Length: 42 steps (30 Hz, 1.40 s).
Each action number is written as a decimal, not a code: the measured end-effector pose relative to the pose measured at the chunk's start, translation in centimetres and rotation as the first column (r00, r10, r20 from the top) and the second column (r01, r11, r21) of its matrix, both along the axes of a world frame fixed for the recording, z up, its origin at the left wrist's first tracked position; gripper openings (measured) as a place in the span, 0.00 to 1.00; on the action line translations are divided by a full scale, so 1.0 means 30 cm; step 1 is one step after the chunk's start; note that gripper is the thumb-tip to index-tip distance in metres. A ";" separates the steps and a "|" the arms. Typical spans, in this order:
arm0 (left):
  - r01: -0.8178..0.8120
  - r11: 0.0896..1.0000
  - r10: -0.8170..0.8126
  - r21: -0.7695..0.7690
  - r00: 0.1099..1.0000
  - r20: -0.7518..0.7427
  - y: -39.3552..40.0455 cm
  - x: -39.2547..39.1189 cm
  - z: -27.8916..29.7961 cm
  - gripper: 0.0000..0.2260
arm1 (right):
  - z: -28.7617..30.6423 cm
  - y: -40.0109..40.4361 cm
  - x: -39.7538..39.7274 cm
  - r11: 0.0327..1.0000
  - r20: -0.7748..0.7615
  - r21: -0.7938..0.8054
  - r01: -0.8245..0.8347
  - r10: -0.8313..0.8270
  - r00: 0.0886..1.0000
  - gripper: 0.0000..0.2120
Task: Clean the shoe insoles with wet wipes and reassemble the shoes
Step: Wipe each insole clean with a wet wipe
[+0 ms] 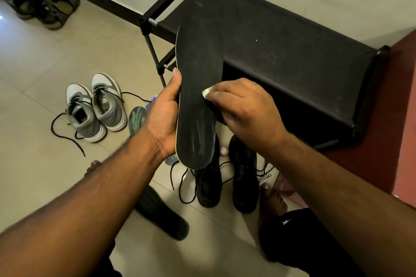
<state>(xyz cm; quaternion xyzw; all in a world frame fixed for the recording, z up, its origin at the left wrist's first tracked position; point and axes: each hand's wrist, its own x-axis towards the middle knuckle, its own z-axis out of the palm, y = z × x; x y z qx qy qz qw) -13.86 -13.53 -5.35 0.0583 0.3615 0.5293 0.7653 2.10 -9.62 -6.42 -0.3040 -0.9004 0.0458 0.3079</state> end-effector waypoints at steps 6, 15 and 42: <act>-0.065 0.998 0.064 -0.012 0.997 -0.048 0.009 -0.035 -0.011 0.30 | 0.002 -0.024 -0.019 0.998 -0.014 -0.065 -0.020 0.020 1.000 0.08; -0.302 0.953 0.301 -0.007 0.950 -0.084 0.027 -0.135 0.024 0.25 | 0.009 -0.103 -0.060 0.891 -0.094 -0.298 -0.344 0.331 0.939 0.07; -0.141 0.990 0.139 0.002 0.976 -0.166 0.040 -0.092 -0.007 0.36 | 0.036 -0.051 -0.032 0.722 -0.216 -0.662 -0.204 0.076 0.973 0.07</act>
